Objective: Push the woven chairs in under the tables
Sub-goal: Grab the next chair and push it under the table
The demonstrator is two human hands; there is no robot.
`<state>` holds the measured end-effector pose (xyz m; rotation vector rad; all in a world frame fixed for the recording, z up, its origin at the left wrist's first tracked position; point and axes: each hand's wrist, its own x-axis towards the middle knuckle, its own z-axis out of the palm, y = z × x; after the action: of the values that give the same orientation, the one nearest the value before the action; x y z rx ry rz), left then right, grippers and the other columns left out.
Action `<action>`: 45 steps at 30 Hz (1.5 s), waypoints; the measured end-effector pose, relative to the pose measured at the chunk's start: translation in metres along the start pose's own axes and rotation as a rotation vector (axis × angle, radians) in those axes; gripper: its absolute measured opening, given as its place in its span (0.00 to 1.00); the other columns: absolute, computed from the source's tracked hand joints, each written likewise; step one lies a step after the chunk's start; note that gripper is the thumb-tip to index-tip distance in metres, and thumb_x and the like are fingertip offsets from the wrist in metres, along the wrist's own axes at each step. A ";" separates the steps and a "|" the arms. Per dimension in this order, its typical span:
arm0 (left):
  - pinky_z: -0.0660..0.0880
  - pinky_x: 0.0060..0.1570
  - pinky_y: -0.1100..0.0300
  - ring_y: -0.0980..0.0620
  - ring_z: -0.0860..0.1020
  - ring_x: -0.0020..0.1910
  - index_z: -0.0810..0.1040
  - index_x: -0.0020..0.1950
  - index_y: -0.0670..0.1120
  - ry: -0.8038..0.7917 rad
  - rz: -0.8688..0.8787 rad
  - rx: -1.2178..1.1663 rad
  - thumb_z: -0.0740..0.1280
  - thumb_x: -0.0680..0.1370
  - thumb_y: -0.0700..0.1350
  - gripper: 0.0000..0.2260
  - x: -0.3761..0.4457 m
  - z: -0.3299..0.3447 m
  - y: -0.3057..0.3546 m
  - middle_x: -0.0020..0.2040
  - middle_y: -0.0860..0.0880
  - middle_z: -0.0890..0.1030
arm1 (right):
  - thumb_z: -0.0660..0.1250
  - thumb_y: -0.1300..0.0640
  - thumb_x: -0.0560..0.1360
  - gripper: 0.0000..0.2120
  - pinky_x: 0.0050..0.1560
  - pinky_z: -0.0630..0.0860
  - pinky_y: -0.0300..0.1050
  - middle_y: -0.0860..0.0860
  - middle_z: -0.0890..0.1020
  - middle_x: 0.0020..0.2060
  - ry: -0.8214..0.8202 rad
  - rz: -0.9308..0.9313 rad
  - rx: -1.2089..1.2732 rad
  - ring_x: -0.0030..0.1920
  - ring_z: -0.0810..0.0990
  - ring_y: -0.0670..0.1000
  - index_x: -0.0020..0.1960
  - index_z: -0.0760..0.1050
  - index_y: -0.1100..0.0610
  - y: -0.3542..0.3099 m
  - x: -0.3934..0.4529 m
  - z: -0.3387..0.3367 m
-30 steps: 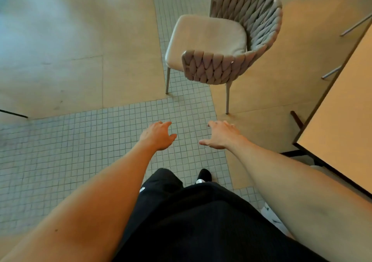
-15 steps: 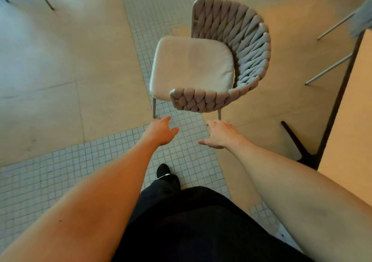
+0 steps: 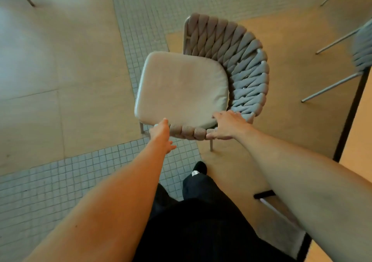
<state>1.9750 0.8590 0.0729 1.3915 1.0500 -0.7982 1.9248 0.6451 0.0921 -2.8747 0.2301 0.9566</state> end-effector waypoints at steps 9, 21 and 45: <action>0.73 0.60 0.30 0.32 0.71 0.68 0.58 0.77 0.50 0.180 -0.133 -0.268 0.67 0.80 0.51 0.29 0.045 0.061 0.011 0.72 0.42 0.68 | 0.69 0.23 0.63 0.45 0.68 0.66 0.61 0.51 0.75 0.68 -0.147 -0.109 -0.148 0.69 0.70 0.57 0.71 0.69 0.49 0.080 0.080 -0.023; 0.78 0.47 0.32 0.37 0.82 0.48 0.51 0.71 0.60 0.338 -0.173 -0.434 0.71 0.61 0.44 0.44 0.130 0.079 -0.019 0.59 0.41 0.77 | 0.73 0.24 0.60 0.53 0.71 0.59 0.62 0.48 0.74 0.70 -0.510 -0.134 -0.498 0.71 0.72 0.56 0.77 0.62 0.46 0.116 0.106 0.015; 0.77 0.55 0.50 0.48 0.77 0.52 0.65 0.74 0.52 0.393 0.324 0.090 0.72 0.75 0.52 0.29 0.172 0.007 0.120 0.59 0.49 0.77 | 0.58 0.21 0.69 0.41 0.63 0.74 0.63 0.55 0.79 0.60 -0.287 -0.014 -0.046 0.62 0.77 0.60 0.66 0.72 0.52 -0.061 0.077 0.043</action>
<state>2.1493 0.8840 -0.0407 1.7873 1.0525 -0.3438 1.9713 0.7032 0.0140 -2.7277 0.1637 1.3698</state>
